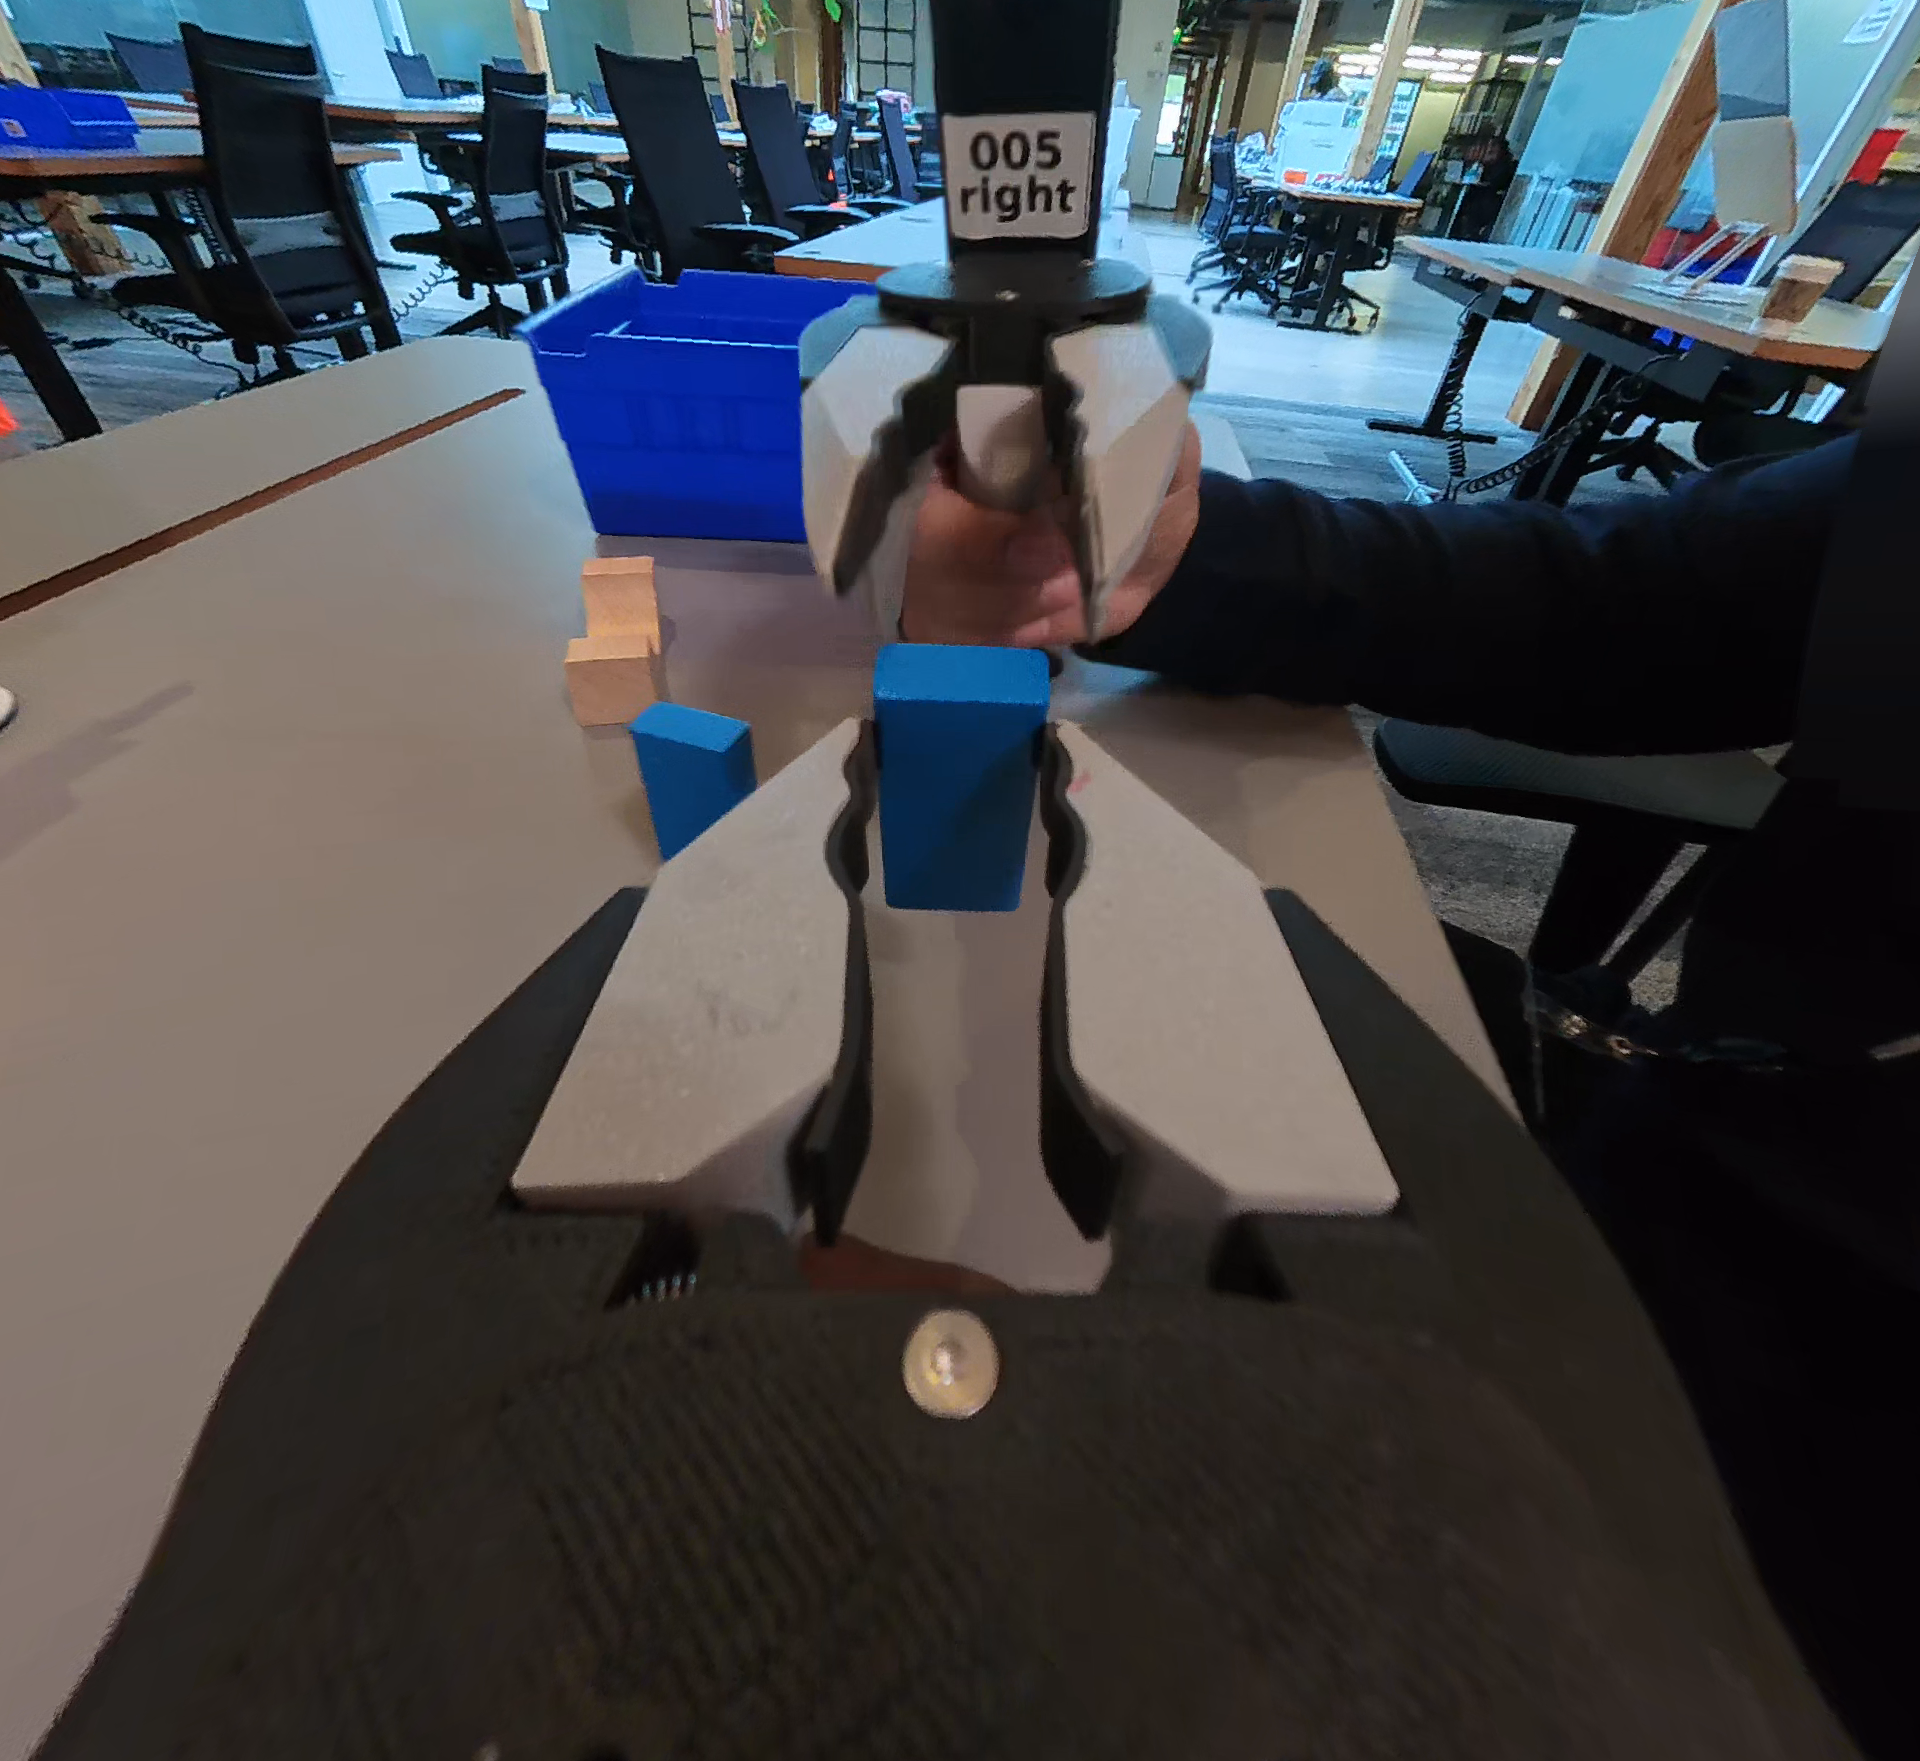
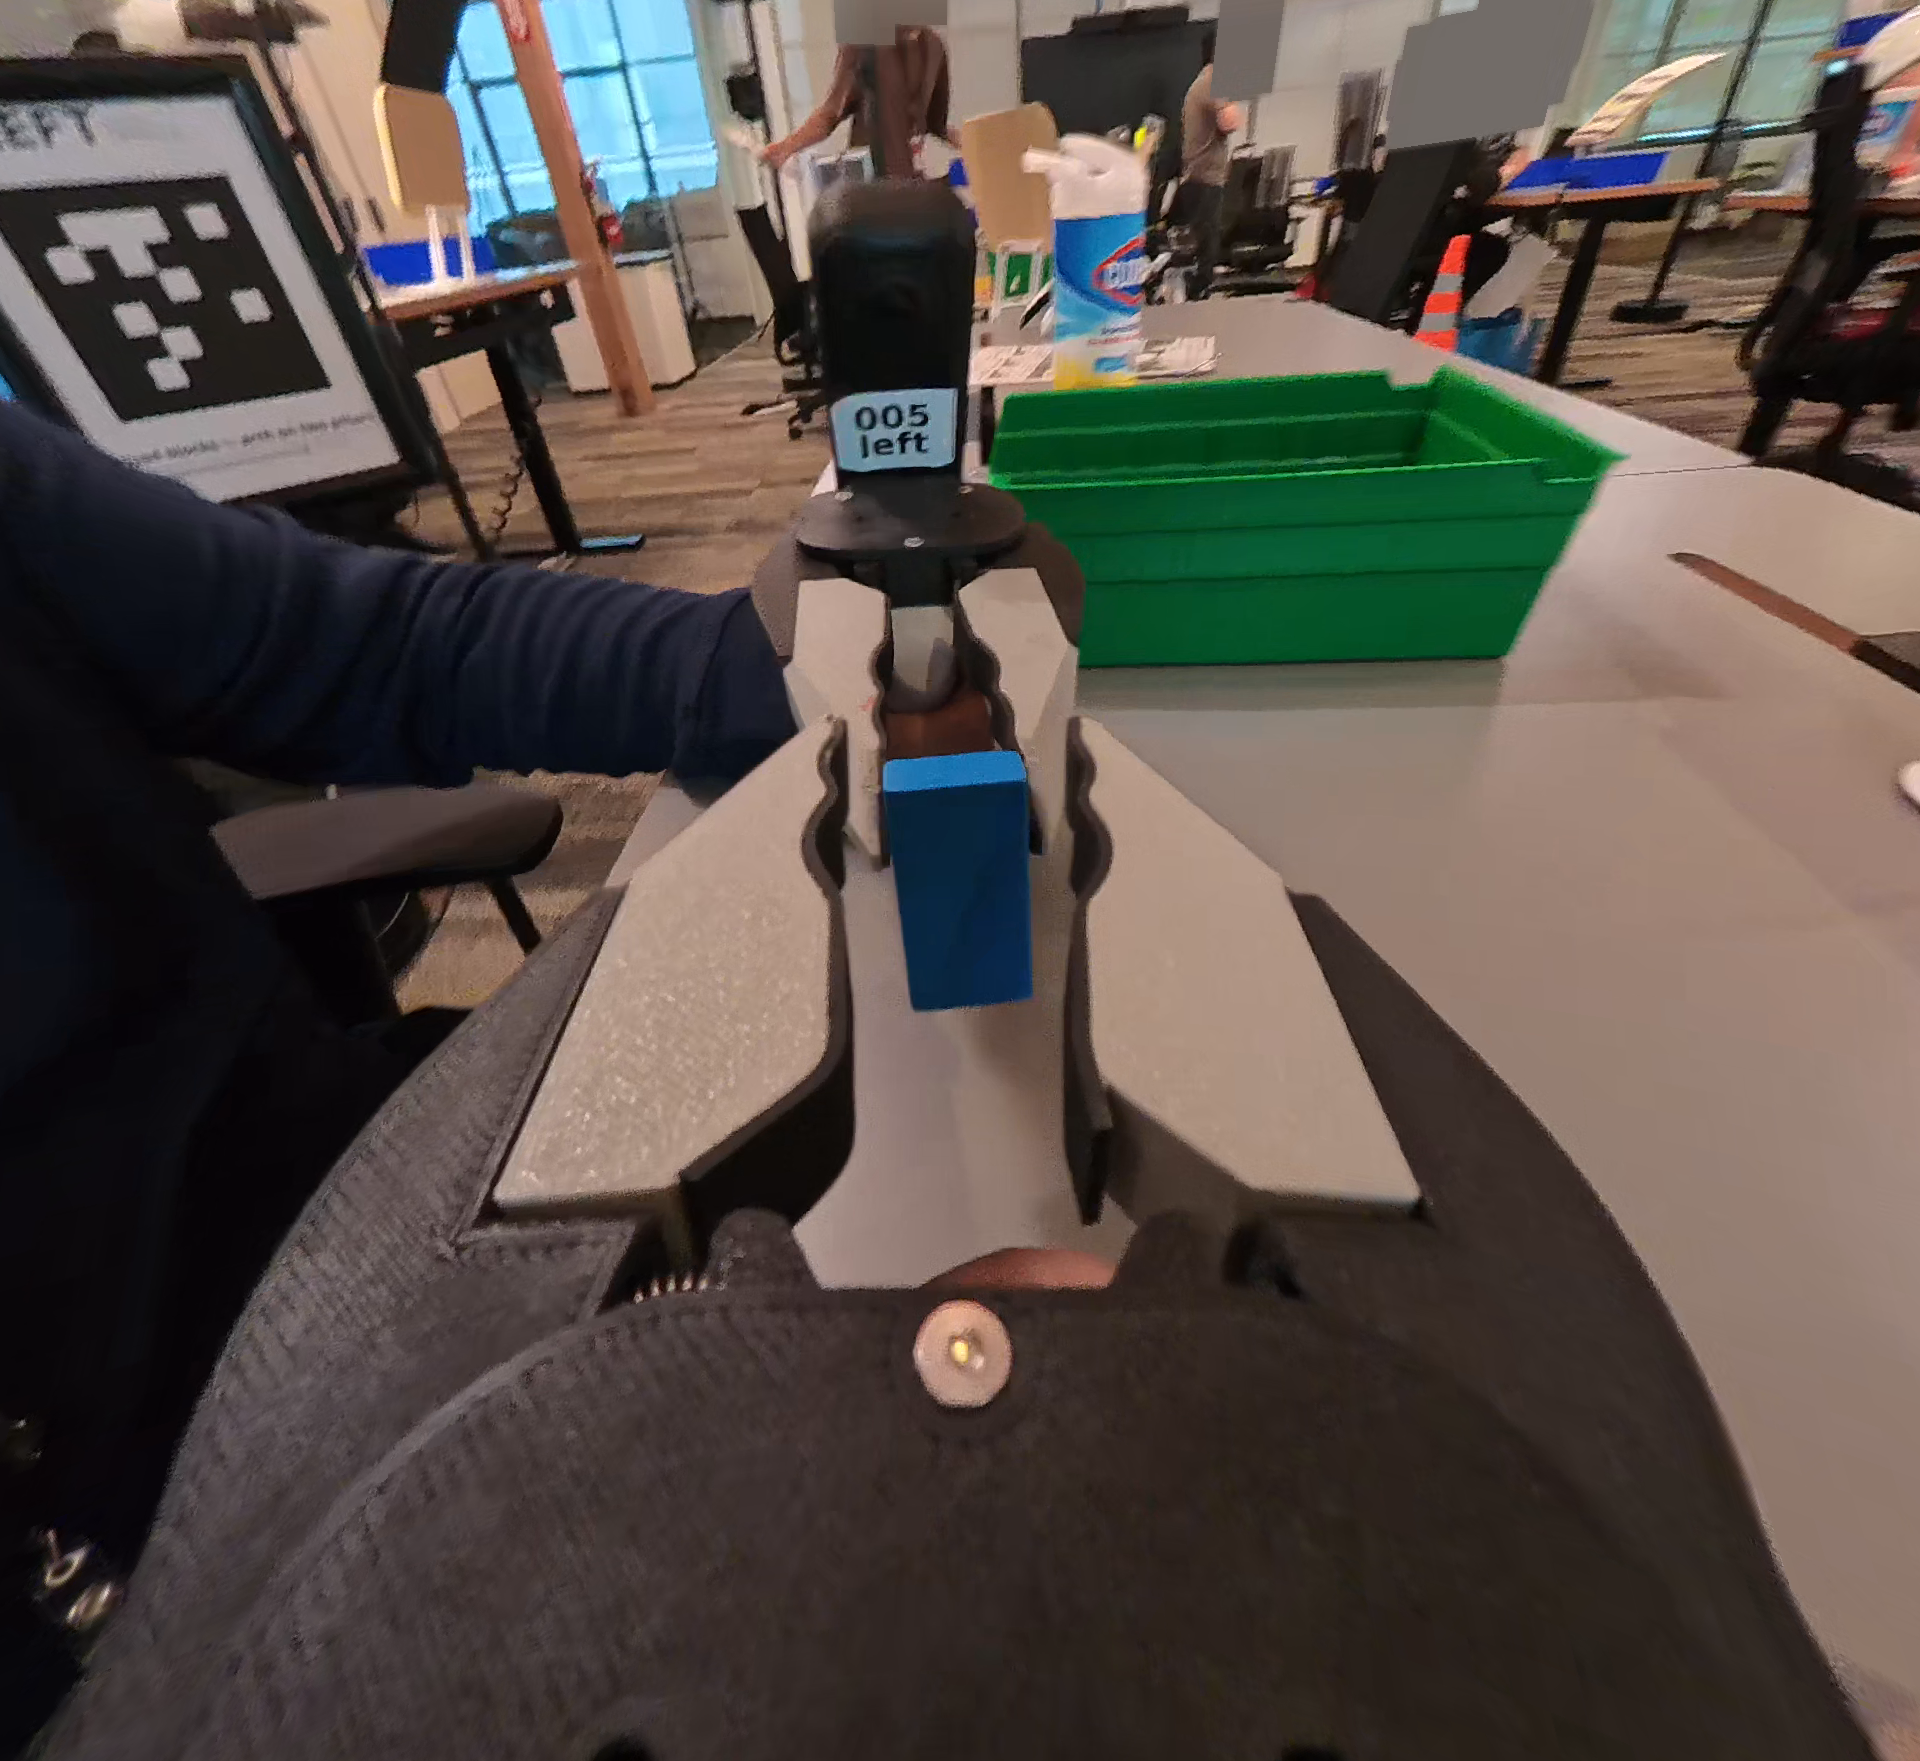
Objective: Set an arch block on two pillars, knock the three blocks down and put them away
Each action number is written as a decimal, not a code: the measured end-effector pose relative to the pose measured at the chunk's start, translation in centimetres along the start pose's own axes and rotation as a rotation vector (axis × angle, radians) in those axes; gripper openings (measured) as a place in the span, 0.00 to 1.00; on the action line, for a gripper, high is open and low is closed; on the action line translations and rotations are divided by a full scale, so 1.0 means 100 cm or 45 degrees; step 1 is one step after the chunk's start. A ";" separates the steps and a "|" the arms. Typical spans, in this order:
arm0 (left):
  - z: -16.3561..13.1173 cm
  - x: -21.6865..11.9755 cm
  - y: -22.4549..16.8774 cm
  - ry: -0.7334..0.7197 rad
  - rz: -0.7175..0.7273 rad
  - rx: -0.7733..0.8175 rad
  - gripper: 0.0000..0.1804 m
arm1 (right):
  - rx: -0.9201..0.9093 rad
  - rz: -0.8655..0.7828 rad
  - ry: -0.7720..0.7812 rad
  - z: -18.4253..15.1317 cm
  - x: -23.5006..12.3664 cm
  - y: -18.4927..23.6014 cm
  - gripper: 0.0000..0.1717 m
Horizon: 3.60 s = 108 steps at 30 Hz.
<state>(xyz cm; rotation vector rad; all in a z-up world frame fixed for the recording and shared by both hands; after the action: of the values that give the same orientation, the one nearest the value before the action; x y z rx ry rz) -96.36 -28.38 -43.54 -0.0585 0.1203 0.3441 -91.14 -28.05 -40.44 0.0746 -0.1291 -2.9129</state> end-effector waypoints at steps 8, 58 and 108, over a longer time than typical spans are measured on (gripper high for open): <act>-0.002 0.006 0.034 0.043 0.061 0.040 0.16 | 0.034 -0.298 0.137 -0.014 -0.044 -0.027 0.26; -0.044 0.026 0.050 0.377 -0.100 0.334 0.16 | 0.129 -0.214 0.480 -0.074 -0.045 -0.049 0.17; -0.050 0.005 0.067 0.436 -0.128 0.250 0.16 | 0.105 -0.258 0.325 -0.049 -0.057 -0.045 0.21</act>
<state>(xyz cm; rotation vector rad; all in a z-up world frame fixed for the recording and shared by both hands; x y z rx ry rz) -98.72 -22.30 -48.83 0.0712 0.4877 0.2182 -86.24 -22.78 -45.47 0.4989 -0.2091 -3.0638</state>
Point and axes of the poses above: each gripper's, where its closed fingertips meet, x out along the fingers, z out of its top, y = z × x across the jaws, the point moved 3 cm from there along -x, back along the fingers, and after that the axes turned 15 degrees about z, right-handed, at the moved point
